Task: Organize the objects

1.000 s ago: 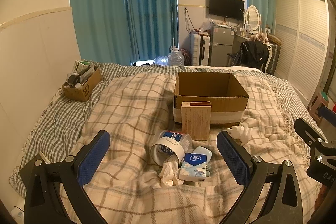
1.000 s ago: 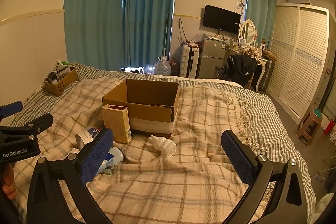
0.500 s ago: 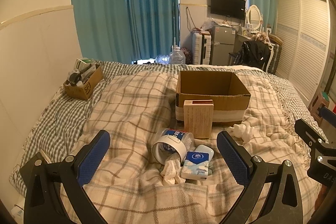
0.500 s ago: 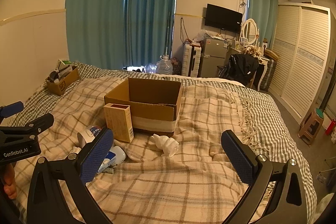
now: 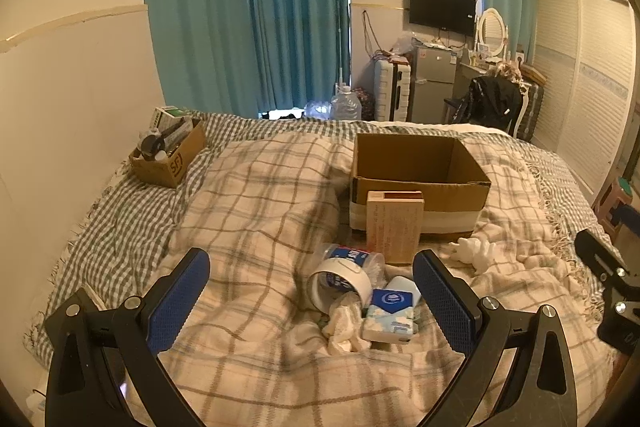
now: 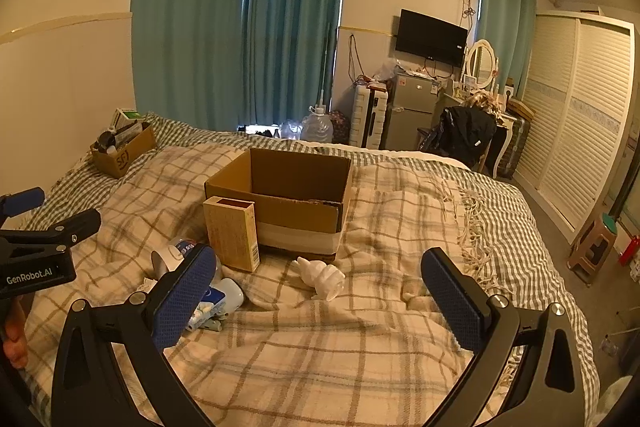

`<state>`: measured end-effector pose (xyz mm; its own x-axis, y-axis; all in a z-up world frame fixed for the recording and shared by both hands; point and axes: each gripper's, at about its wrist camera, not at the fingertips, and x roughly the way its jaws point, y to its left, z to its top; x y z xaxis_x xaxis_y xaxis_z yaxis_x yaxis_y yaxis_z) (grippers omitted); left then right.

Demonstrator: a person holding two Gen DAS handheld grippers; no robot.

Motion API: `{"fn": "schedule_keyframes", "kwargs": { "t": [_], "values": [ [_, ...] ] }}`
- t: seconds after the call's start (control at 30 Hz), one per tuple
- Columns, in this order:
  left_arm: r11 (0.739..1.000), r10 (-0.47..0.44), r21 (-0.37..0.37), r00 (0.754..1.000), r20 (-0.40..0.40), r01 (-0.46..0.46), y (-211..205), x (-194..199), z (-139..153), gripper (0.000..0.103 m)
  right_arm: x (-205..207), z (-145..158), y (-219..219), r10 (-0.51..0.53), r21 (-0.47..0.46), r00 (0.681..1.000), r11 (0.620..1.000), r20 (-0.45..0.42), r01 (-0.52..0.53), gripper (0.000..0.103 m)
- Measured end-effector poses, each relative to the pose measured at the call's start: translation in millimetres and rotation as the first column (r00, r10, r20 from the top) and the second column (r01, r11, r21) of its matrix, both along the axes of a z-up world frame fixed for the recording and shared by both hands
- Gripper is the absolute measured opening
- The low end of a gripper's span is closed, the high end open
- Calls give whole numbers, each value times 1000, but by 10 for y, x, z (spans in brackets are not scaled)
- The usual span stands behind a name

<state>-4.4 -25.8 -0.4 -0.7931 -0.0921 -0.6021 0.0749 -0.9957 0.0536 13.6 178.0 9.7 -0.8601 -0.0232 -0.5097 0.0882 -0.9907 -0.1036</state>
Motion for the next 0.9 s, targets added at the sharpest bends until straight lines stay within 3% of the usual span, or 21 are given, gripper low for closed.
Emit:
{"fn": "schedule_keyframes", "kwargs": {
  "t": [0.23,0.33,0.47,0.6,0.67,0.77,0.8,0.83,0.9],
  "values": [
    [999,28,-45,997,76,-25,-213,-127,-73,103,-84,87,21,23,35,1000,999,5,-23,103],
    [998,33,-53,988,153,-25,-250,-279,-252,103,-125,64,36,20,39,1000,999,11,-21,103],
    [1000,-24,-11,974,225,27,-160,-394,-528,103,-233,-96,25,22,23,998,999,57,-23,103],
    [996,-23,-70,942,336,49,-39,-538,-955,93,-338,-293,-9,27,25,993,999,114,-30,103],
    [997,-42,-38,919,392,62,-20,-577,-1138,89,-376,-362,-14,29,22,991,999,133,-33,103],
    [996,-91,16,902,422,93,6,-629,-1291,73,-462,-467,-38,38,14,985,999,169,-41,103],
    [995,-94,22,899,429,94,16,-645,-1324,55,-488,-499,-58,41,13,983,999,181,-44,103],
    [995,-97,27,893,439,95,14,-664,-1360,28,-510,-525,-86,47,13,980,999,192,-50,103],
    [992,-129,76,874,468,105,-4,-711,-1433,9,-526,-565,-149,65,13,976,998,207,-69,103]
  ]
}}
